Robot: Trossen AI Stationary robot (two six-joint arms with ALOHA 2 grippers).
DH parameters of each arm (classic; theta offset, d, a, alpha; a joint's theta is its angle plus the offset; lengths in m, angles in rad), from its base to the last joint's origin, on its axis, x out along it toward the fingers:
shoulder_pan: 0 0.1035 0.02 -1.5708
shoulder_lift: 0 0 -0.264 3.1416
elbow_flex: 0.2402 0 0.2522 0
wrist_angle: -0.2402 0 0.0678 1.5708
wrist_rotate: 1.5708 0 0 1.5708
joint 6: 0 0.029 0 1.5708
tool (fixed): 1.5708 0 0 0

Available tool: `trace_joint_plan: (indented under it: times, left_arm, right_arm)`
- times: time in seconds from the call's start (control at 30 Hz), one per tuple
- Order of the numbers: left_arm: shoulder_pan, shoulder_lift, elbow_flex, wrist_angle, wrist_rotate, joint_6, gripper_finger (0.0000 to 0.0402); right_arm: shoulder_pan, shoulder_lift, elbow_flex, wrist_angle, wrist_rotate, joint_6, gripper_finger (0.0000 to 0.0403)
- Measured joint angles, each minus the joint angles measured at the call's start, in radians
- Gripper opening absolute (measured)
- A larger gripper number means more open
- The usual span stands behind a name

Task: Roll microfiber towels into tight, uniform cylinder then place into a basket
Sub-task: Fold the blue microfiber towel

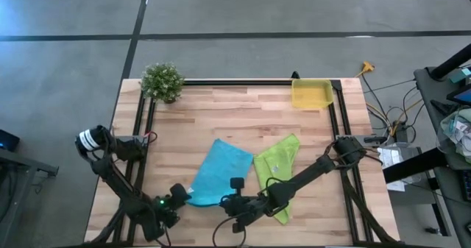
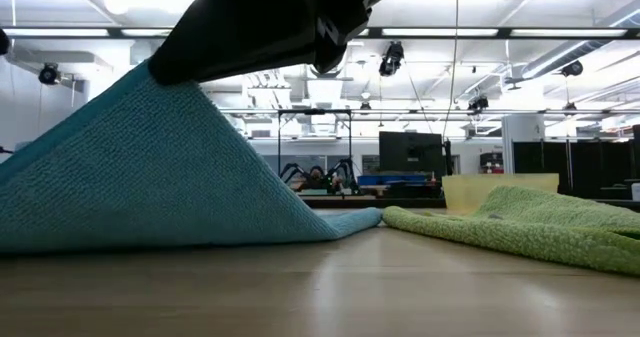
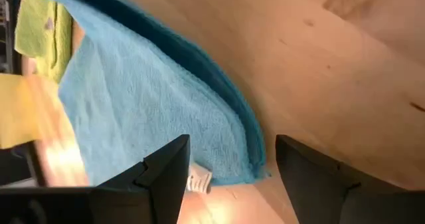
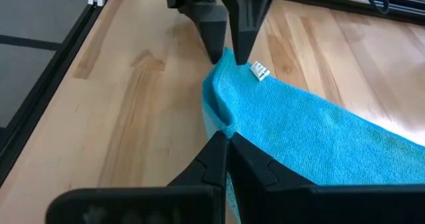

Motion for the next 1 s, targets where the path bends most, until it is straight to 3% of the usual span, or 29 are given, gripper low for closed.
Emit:
trace_joint_plan:
  times: [0.13, 0.4, 0.8, 1.0]
  left_arm:
    - [0.001, -0.003, 0.016, -0.078, -0.010, 0.002, 0.0211]
    - [0.001, -0.001, 0.010, -0.064, -0.052, 0.003, 0.0204]
    - [0.001, 0.000, 0.010, -0.013, -0.006, 0.000, 0.0097]
    - [0.001, 0.000, 0.010, 0.007, 0.005, -0.001, 0.0063]
  right_arm:
    - [0.002, 0.000, 0.000, 0.000, 0.000, 0.000, 0.0009]
    - [0.003, 0.000, 0.000, 0.001, 0.000, 0.000, 0.0009]
    - [0.003, 0.000, 0.000, 0.001, 0.000, -0.001, 0.0009]
    - [0.003, -0.001, 0.000, 0.001, 0.000, -0.003, 0.0009]
